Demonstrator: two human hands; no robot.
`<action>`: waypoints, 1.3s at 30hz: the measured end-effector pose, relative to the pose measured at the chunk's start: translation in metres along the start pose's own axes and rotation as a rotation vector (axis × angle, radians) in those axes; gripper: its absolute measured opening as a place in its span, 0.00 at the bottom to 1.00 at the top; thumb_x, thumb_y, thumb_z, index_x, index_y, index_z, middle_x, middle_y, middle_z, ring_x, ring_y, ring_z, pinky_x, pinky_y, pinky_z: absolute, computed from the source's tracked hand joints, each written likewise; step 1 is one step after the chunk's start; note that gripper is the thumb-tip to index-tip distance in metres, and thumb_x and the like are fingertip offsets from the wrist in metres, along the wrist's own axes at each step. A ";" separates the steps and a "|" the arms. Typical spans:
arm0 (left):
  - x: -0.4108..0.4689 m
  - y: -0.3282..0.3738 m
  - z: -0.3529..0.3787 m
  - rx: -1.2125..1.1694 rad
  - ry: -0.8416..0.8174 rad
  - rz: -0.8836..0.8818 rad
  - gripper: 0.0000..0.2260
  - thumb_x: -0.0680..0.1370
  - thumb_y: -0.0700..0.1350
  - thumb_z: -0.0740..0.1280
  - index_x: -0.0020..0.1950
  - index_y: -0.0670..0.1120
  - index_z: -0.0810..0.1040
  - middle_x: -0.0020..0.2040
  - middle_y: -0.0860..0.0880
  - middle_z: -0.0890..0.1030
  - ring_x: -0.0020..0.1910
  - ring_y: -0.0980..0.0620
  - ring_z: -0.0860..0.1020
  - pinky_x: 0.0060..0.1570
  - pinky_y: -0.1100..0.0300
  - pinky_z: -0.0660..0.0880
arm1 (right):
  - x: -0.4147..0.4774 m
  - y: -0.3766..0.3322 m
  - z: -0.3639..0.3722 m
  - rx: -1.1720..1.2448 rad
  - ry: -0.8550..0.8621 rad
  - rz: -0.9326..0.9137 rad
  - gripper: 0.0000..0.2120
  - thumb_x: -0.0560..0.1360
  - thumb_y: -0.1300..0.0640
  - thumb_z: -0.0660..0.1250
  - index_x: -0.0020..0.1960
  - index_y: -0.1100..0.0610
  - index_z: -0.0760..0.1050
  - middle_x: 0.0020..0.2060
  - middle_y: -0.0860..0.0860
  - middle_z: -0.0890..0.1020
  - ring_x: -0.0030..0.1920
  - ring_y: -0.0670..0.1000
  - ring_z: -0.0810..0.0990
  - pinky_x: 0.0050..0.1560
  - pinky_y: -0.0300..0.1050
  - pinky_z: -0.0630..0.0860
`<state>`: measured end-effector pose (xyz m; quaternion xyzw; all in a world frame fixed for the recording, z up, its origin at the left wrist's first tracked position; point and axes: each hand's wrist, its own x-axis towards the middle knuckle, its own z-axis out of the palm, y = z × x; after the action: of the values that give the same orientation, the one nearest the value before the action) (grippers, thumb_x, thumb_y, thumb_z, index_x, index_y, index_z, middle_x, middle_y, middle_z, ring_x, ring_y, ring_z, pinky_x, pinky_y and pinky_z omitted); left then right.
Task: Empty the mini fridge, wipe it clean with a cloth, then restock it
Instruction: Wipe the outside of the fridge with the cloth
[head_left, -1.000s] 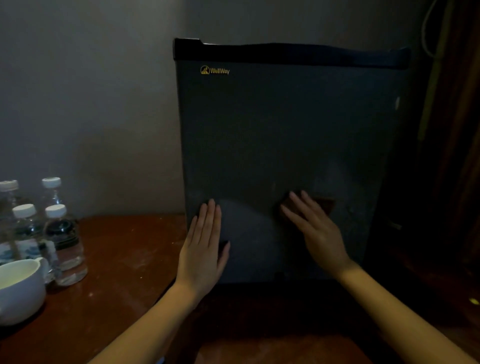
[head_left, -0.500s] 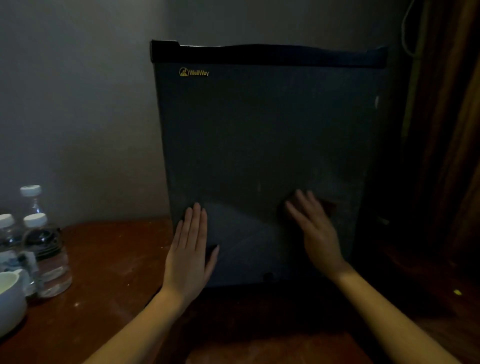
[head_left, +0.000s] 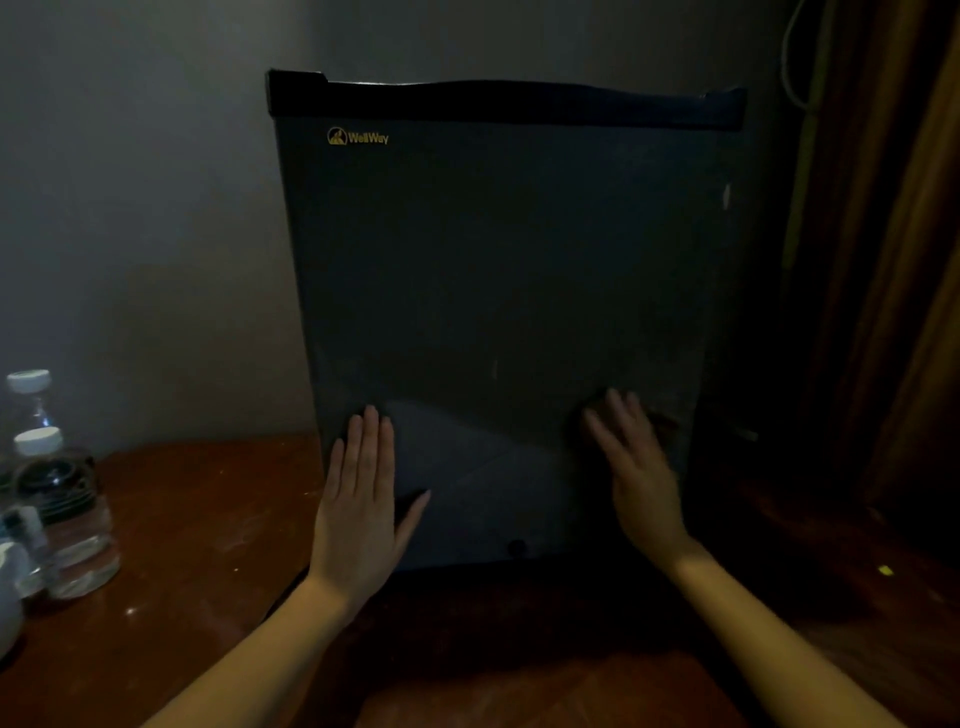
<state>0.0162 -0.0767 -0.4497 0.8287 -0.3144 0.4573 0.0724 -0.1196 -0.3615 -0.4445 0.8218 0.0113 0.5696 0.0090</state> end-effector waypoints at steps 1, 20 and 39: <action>0.000 0.000 0.001 -0.003 0.006 0.001 0.37 0.80 0.63 0.44 0.78 0.36 0.46 0.79 0.38 0.47 0.78 0.43 0.45 0.76 0.50 0.45 | 0.005 0.010 -0.008 0.021 0.047 0.090 0.29 0.76 0.70 0.50 0.75 0.54 0.61 0.77 0.51 0.56 0.78 0.55 0.53 0.76 0.50 0.55; 0.001 0.004 0.006 -0.014 0.067 0.010 0.38 0.80 0.64 0.40 0.78 0.35 0.44 0.78 0.37 0.44 0.78 0.40 0.45 0.76 0.48 0.44 | 0.007 0.022 -0.011 0.084 0.074 0.175 0.27 0.80 0.59 0.55 0.77 0.46 0.56 0.79 0.51 0.50 0.78 0.58 0.49 0.77 0.54 0.51; 0.001 0.003 0.008 -0.061 0.076 0.015 0.38 0.81 0.64 0.41 0.77 0.33 0.47 0.78 0.35 0.47 0.77 0.39 0.46 0.75 0.46 0.45 | 0.055 0.033 -0.036 0.226 0.213 0.362 0.30 0.78 0.66 0.53 0.78 0.52 0.53 0.79 0.52 0.52 0.78 0.50 0.52 0.75 0.36 0.51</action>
<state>0.0205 -0.0831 -0.4543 0.8058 -0.3314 0.4792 0.1063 -0.1337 -0.3932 -0.3795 0.7415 -0.0717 0.6405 -0.1868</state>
